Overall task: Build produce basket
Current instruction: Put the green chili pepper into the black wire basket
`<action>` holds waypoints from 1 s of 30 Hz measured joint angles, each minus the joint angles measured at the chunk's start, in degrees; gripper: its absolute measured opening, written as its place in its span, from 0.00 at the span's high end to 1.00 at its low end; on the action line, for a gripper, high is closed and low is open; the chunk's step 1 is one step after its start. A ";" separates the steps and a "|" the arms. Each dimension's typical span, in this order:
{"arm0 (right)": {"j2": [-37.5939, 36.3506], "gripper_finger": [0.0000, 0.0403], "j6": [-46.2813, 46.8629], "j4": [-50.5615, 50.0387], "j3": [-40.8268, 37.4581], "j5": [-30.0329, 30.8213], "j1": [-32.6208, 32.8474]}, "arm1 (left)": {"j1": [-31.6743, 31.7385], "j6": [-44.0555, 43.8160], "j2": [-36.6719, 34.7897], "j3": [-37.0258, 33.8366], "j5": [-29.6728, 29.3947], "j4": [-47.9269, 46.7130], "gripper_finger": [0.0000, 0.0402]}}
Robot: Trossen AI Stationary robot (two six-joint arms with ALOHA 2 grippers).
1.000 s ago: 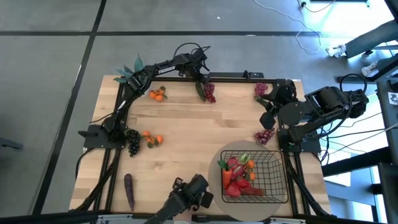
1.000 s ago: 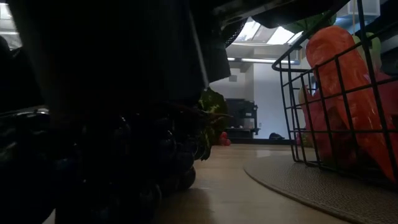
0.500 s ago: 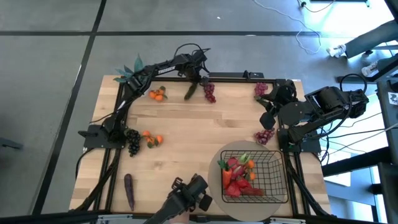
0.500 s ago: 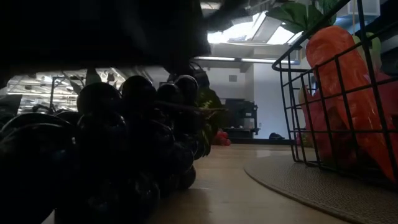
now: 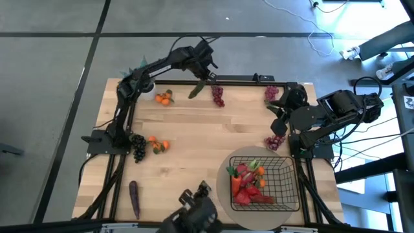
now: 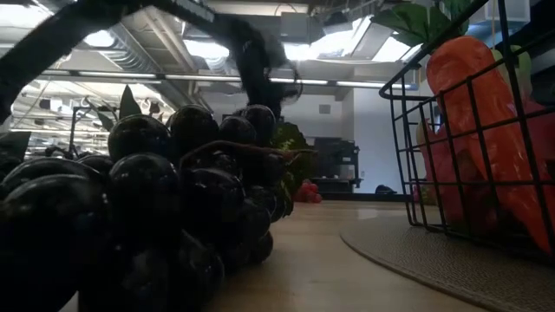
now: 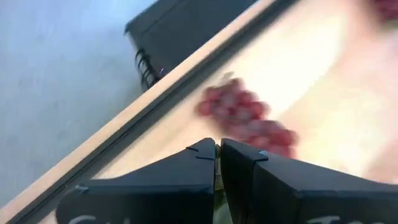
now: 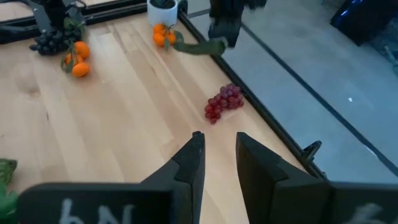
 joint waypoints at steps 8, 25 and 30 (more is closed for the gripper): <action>-0.02 0.81 -1.45 -1.19 0.00 -2.23 0.00 | -8.44 3.81 -10.10 0.02 -1.20 0.73 1.00; -2.71 0.81 -7.55 -8.66 0.00 -12.00 0.02 | -33.41 5.43 -13.93 0.04 4.91 15.82 1.00; -4.98 0.81 -7.62 -9.16 0.00 -21.78 0.02 | -38.48 4.96 -13.72 0.04 5.81 23.47 1.00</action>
